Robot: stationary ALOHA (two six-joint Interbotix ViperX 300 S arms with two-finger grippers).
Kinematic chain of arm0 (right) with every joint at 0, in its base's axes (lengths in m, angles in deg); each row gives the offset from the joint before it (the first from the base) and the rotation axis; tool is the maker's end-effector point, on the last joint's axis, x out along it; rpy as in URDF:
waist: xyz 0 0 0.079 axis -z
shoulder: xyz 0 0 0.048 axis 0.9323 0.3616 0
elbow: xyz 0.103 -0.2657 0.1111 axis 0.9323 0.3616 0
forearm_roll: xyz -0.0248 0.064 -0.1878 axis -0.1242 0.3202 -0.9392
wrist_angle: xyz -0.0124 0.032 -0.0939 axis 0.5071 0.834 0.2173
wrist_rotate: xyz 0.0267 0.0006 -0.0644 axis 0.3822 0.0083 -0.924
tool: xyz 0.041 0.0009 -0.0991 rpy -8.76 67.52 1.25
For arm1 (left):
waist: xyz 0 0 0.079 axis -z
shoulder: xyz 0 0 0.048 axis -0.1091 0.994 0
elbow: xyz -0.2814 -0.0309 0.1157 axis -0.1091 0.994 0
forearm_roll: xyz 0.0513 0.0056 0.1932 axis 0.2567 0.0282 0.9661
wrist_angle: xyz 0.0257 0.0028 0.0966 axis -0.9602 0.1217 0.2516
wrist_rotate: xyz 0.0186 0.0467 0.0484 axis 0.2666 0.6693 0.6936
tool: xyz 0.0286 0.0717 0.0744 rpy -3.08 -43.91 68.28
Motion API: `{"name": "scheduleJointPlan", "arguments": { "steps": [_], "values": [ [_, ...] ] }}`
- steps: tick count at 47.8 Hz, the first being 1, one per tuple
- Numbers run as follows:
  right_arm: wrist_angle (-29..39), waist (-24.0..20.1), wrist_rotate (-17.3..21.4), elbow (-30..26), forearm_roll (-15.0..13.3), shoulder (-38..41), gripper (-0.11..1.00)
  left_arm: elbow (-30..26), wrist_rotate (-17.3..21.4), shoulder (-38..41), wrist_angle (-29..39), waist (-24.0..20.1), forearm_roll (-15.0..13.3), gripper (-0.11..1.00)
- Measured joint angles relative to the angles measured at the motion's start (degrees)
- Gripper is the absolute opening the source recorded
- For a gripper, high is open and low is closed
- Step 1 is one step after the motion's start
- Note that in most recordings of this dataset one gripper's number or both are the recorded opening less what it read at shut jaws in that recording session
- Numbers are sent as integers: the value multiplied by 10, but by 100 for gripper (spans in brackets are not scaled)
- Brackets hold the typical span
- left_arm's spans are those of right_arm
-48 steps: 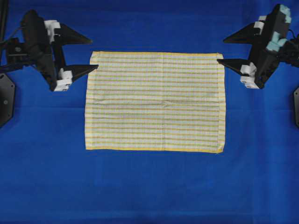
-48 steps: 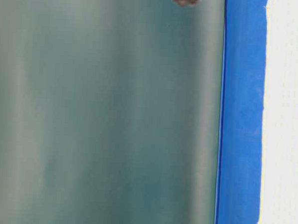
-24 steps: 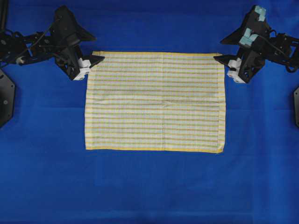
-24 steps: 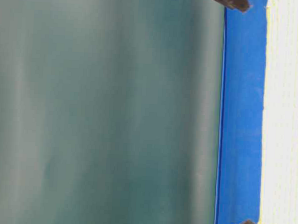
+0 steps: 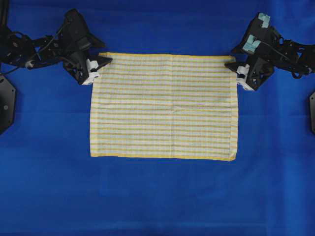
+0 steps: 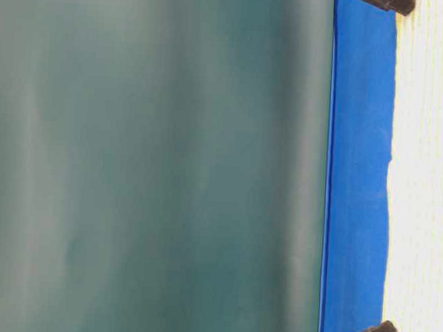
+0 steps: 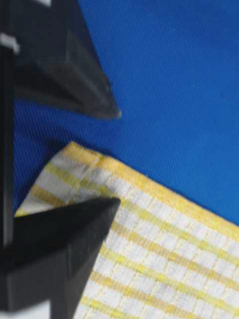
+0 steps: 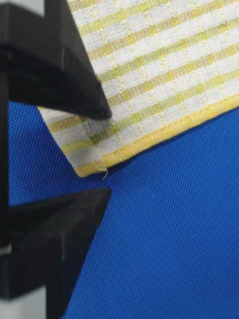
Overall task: Fold the yellow towel.
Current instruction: 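Move both grippers to the towel's top corners and pinch them, then lift the top corners and fold them down toward the bottom edge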
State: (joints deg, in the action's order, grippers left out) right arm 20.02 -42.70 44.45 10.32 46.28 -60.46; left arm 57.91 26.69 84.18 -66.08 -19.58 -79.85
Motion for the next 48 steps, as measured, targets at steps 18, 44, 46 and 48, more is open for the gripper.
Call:
{"name": "scheduleJointPlan", "arguments": {
  "steps": [18, 44, 46, 48],
  "values": [
    [-3, 0, -3, 1, -1, 0, 4, -5, 3, 0, 25, 9, 0, 4],
    [-10, 12, -8, -3, -2, -28, 4, 0, 29, -55, 92, 10, 0, 4],
    [-10, 15, -9, -3, -2, -31, 4, -3, 34, -63, 98, 10, 0, 4],
    [-10, 17, -9, -3, -2, -34, 4, -5, 40, -69, 105, 9, 0, 4]
  ]
}}
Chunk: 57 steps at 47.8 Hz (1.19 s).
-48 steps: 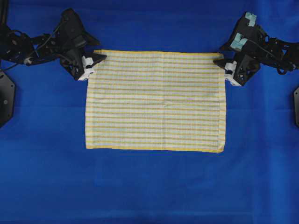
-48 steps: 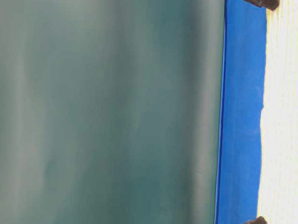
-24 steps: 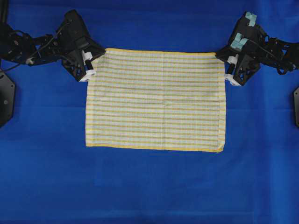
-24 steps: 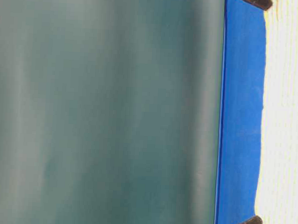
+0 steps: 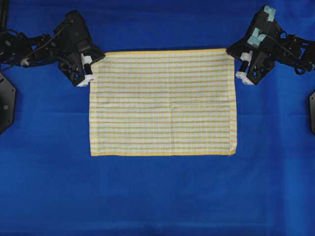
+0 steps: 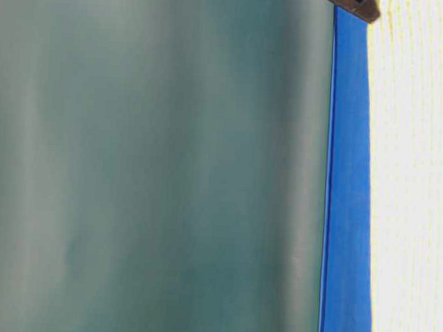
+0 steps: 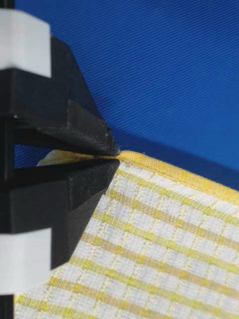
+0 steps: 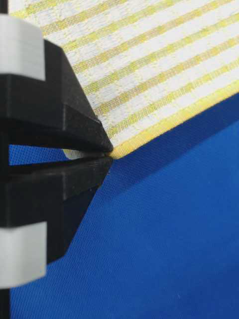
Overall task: Fold the yellow towel.
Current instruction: 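Lift the top corners and fold them down toward the bottom edge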
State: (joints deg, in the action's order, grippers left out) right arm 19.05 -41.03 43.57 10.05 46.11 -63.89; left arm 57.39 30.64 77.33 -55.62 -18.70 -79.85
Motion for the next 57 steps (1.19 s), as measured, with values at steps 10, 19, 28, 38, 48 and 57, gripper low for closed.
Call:
{"name": "scheduleJointPlan", "arguments": {
  "steps": [10, 19, 28, 38, 48, 57],
  "values": [
    [3, 2, 0, 0, 0, -17, 5, -21, 18, -17, 31, -1, 0, 4],
    [5, 1, 0, 3, 0, -31, 4, -32, 17, -29, 55, -1, 0, 4],
    [17, -2, 4, 7, 0, -41, 4, -24, 6, -54, 69, 6, 0, 4],
    [27, -36, 16, 20, 4, -54, 4, 1, -5, -79, 70, 48, 0, 4],
    [32, -82, 40, 44, 21, -82, 4, 19, -64, -95, 66, 107, -1, 4],
    [42, -138, 65, 58, 30, -109, 5, 24, -116, -97, 64, 177, -1, 4]
  ]
}}
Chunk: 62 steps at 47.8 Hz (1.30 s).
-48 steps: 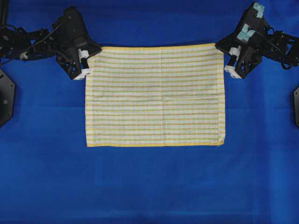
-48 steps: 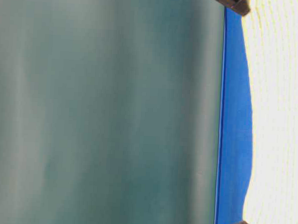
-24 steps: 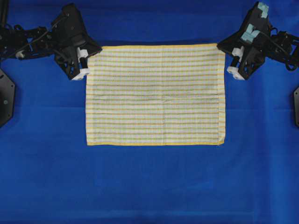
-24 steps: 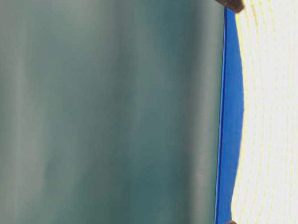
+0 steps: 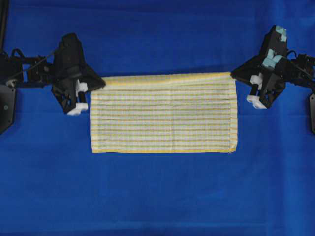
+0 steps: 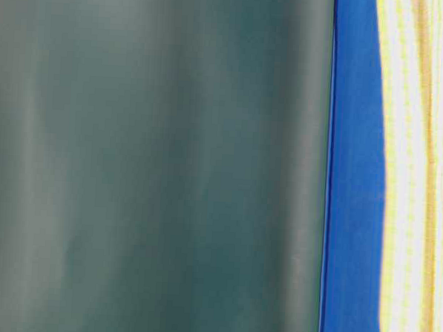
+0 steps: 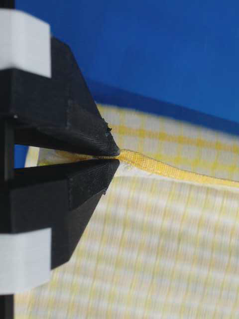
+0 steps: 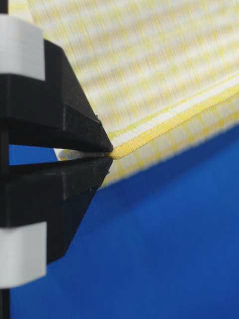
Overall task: Fold the yellow towel.
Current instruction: 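Lift the top corners and fold them down toward the bottom edge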
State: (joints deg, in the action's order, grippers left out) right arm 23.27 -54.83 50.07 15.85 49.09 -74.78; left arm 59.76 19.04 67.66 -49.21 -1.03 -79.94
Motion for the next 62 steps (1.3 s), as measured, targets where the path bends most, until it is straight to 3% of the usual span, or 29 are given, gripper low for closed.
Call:
{"name": "scheduleJointPlan", "arguments": {
  "steps": [15, 26, 46, 62],
  "values": [
    [20, -98, 55, 2, 19, -13, 4, 0, -78, -11, -1, 97, 0, 4],
    [23, -143, 69, 1, 30, -13, 5, -2, -114, -25, -1, 145, 0, 4],
    [23, -203, 71, 2, 60, -13, 4, -2, -144, -25, -4, 190, 0, 4],
    [24, -229, 72, -8, 65, 9, 5, -2, -145, -21, -5, 192, 0, 4]
  ]
}}
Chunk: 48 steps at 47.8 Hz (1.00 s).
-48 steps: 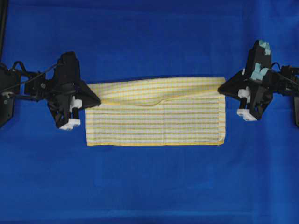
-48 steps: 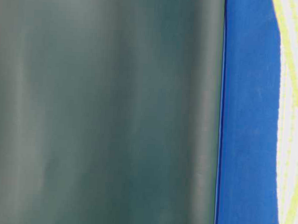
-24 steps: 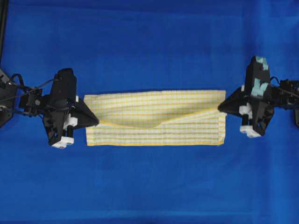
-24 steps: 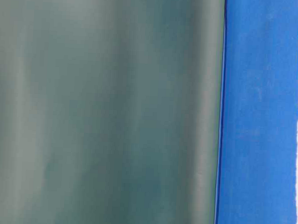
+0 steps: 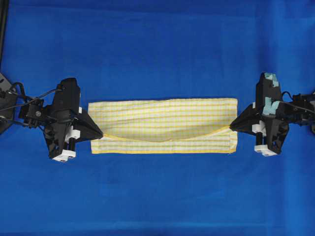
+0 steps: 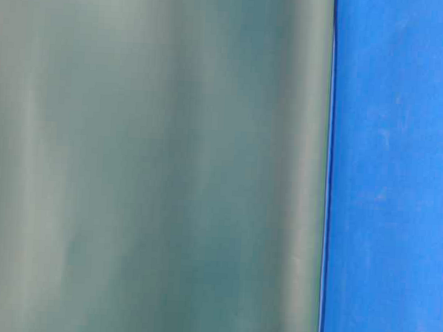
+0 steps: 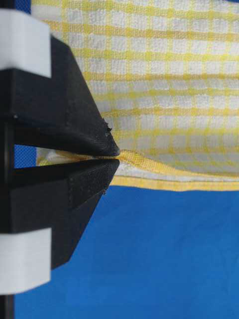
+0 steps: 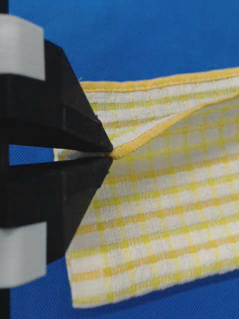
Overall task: Fold the yellow towel.
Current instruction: 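Lift the top corners and fold them down toward the bottom edge, then open both grippers, releasing the folded edge onto the towel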
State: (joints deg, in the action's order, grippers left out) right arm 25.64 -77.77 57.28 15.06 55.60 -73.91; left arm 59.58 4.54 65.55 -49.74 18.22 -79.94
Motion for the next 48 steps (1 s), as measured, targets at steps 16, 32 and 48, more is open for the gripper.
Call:
{"name": "scheduleJointPlan", "arguments": {
  "steps": [16, 32, 48],
  "values": [
    [11, -9, -1, -12, 1, 16, 14, -6, 0, 6, 0, 1, 0, 4],
    [12, -11, -4, -12, 1, 3, 74, -11, 4, 4, 0, 0, 0, 82],
    [18, 35, -19, -8, -4, -39, 71, -11, 11, -10, 22, -47, 0, 75]
  ]
}}
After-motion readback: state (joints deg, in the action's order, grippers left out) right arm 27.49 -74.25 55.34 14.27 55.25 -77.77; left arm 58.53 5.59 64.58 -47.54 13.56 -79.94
